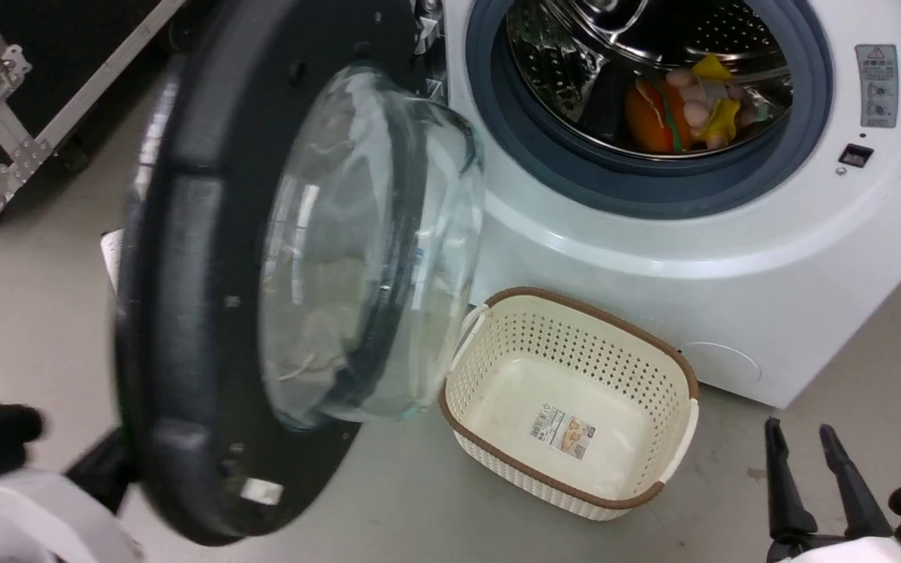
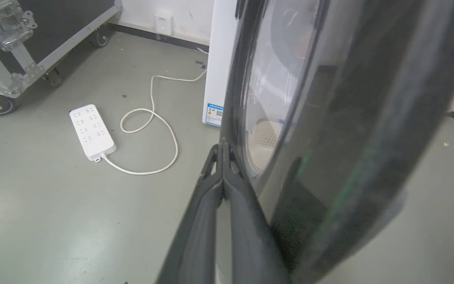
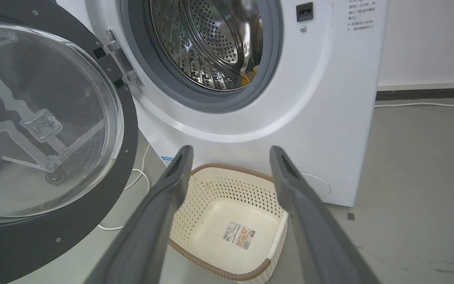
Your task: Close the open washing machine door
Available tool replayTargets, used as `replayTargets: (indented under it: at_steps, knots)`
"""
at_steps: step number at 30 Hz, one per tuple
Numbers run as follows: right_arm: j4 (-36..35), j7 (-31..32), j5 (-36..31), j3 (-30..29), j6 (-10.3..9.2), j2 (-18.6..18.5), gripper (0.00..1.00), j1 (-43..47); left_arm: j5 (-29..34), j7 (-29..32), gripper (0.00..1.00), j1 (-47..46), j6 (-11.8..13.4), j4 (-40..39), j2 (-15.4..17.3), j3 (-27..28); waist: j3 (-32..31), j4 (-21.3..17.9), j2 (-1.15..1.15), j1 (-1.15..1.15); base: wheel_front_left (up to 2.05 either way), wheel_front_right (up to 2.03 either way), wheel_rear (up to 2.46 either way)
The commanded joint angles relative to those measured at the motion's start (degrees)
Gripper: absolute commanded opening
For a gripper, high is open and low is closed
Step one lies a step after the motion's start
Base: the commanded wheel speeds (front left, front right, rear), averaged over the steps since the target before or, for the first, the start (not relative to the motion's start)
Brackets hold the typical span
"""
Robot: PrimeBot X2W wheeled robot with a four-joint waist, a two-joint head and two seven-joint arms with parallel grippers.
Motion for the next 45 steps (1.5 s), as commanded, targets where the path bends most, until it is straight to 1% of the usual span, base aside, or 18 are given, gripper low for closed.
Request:
replayTargets:
  at_steps: [1,5,7,8,9,12,16,20,24,28,31,35,36,40,45]
  knots:
    - [0.3,-0.6,0.7,-0.5,0.05,0.0,1.0,-0.5,-1.1,0.0,0.0,-0.2,-0.3,-1.7,1.8,-2.9,0.0,0.2,0.0,0.0,0.0,0.0,0.0]
    - [0.8,-1.1,1.5,-1.2,0.05,0.0,1.0,-0.7,-2.6,-0.6,0.0,-3.2,-0.6,-5.0,3.9,-11.5,0.2,0.1,0.0,0.0,0.0,0.0,0.0]
    - [1.0,-1.3,2.0,-1.6,0.05,0.0,1.0,-0.7,-3.4,-0.9,0.0,-5.5,-0.7,-6.1,4.0,-15.5,0.4,-0.1,0.0,0.0,0.0,0.0,0.0]
    - [1.2,-1.7,2.7,-1.9,0.05,0.0,1.0,-0.8,-4.4,-0.9,0.0,-9.4,-0.9,-6.1,3.8,-21.2,0.7,-1.1,0.0,0.0,0.0,0.0,0.0]
    - [1.2,-1.8,2.9,-1.9,0.05,0.0,1.0,-0.8,-4.7,-0.8,0.0,-10.7,-0.9,-5.8,3.6,-23.1,0.8,-1.6,0.0,0.0,0.0,0.0,0.0]
    - [1.3,-2.2,3.6,-1.7,0.05,0.0,1.0,-1.0,-5.7,-1.3,0.0,-14.9,-1.1,-4.3,2.2,-28.2,1.3,-3.4,0.0,0.0,0.0,0.0,0.0]
    - [1.5,-2.7,4.3,-0.3,0.06,0.0,1.0,-1.7,-7.3,-2.8,0.0,-20.6,-1.4,-0.9,0.2,-35.2,2.0,-7.1,0.0,0.0,0.0,0.0,0.0]
    - [1.7,-2.8,4.8,1.4,0.06,0.0,1.0,-2.9,-7.2,-6.0,0.0,-25.4,-1.4,4.4,-3.4,-39.8,2.6,-11.7,0.0,0.0,0.0,0.0,0.0]
    - [1.8,-2.8,5.3,3.2,0.06,0.0,1.0,-3.8,-6.3,-9.6,0.0,-29.4,-1.4,10.7,-6.4,-41.7,3.0,-16.6,0.0,0.0,0.0,0.0,0.0]
    - [1.8,-2.8,5.8,4.7,0.06,0.0,1.0,-4.6,-4.6,-13.0,0.0,-33.0,-1.3,17.7,-9.3,-41.8,3.5,-20.9,0.0,0.0,0.0,0.0,0.0]
    - [1.8,-2.8,6.2,5.6,0.06,0.0,1.0,-5.1,-3.2,-15.4,0.0,-35.9,-0.1,23.1,-12.1,-41.2,4.1,-23.3,0.0,0.0,0.0,0.0,0.0]
    - [1.9,-2.8,6.6,6.6,0.06,0.0,1.0,-6.2,-1.4,-18.4,0.0,-40.3,1.5,30.2,-15.7,-40.5,5.2,-25.5,0.0,0.0,0.0,0.0,0.0]
    - [1.9,-2.8,7.0,7.1,0.06,0.0,1.0,-6.9,-0.2,-20.7,0.0,-44.0,2.1,35.7,-18.0,-40.2,5.7,-26.5,0.0,0.0,0.0,0.0,0.0]
    - [1.9,-2.8,7.4,7.5,0.06,0.0,1.0,-7.6,1.1,-24.3,0.0,-48.2,2.7,42.0,-20.5,-39.5,6.1,-27.2,0.0,0.0,0.0,0.0,0.0]
    - [2.2,-2.8,7.6,7.8,0.06,0.0,1.0,-7.7,1.0,-27.0,0.0,-50.8,1.7,47.5,-22.5,-39.4,5.1,-26.8,0.0,0.0,0.0,0.0,0.0]
